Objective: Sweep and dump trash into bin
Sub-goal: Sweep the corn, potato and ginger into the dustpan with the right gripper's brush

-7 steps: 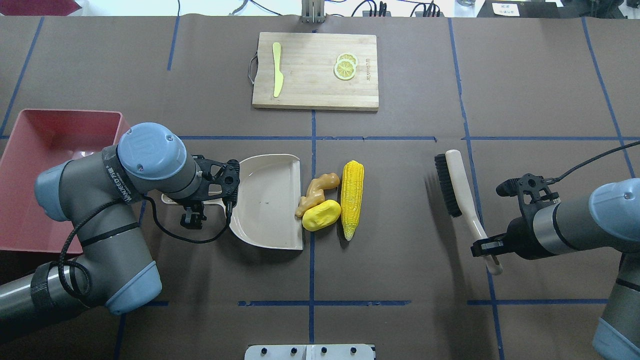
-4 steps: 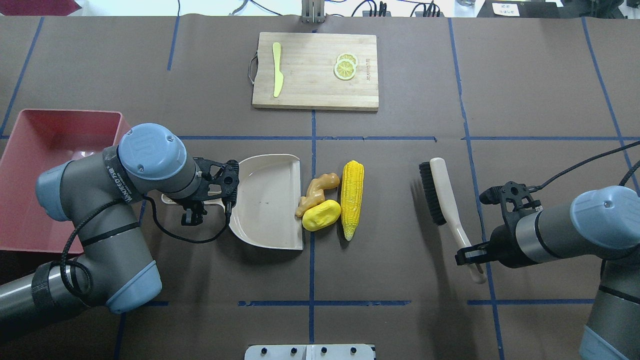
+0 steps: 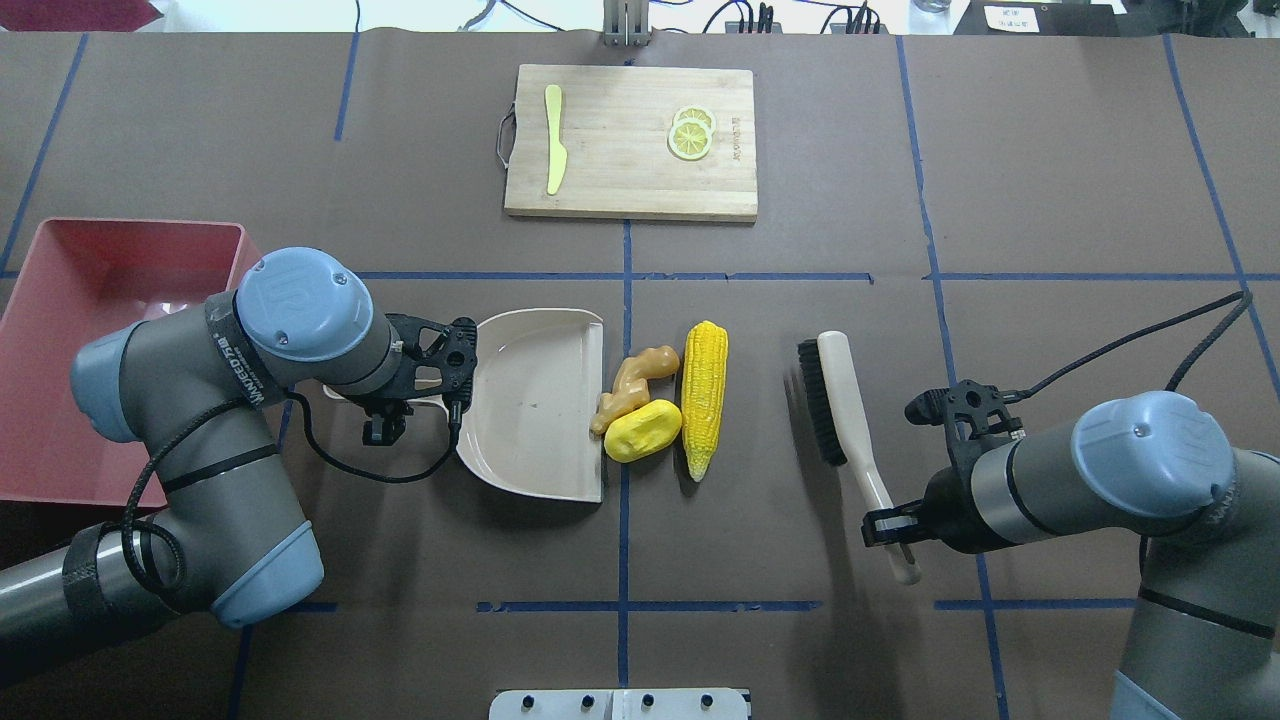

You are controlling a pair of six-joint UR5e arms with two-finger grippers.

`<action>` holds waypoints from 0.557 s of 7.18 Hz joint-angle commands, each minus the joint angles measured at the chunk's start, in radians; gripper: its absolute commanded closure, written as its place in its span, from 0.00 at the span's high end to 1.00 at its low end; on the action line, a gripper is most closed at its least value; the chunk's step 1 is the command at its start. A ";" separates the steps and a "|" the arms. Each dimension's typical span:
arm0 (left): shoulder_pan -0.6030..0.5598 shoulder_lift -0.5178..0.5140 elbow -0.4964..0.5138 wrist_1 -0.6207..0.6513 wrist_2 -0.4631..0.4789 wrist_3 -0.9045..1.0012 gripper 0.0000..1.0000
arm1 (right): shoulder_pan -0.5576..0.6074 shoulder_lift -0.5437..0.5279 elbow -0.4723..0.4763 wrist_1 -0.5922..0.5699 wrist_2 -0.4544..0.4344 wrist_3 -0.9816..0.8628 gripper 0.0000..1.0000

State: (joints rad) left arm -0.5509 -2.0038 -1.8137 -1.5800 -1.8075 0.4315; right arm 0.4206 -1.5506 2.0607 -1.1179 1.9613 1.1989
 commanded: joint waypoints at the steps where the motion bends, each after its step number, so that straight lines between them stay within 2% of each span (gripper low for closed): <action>1: 0.000 -0.001 0.001 0.003 0.008 0.000 0.30 | -0.017 0.093 0.002 -0.140 -0.013 0.002 0.03; 4: -0.003 -0.003 0.001 0.009 0.008 -0.005 0.28 | -0.037 0.131 -0.004 -0.166 -0.016 0.002 0.02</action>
State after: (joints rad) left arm -0.5525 -2.0059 -1.8132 -1.5722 -1.7989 0.4293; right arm 0.3918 -1.4430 2.0591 -1.2630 1.9471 1.2011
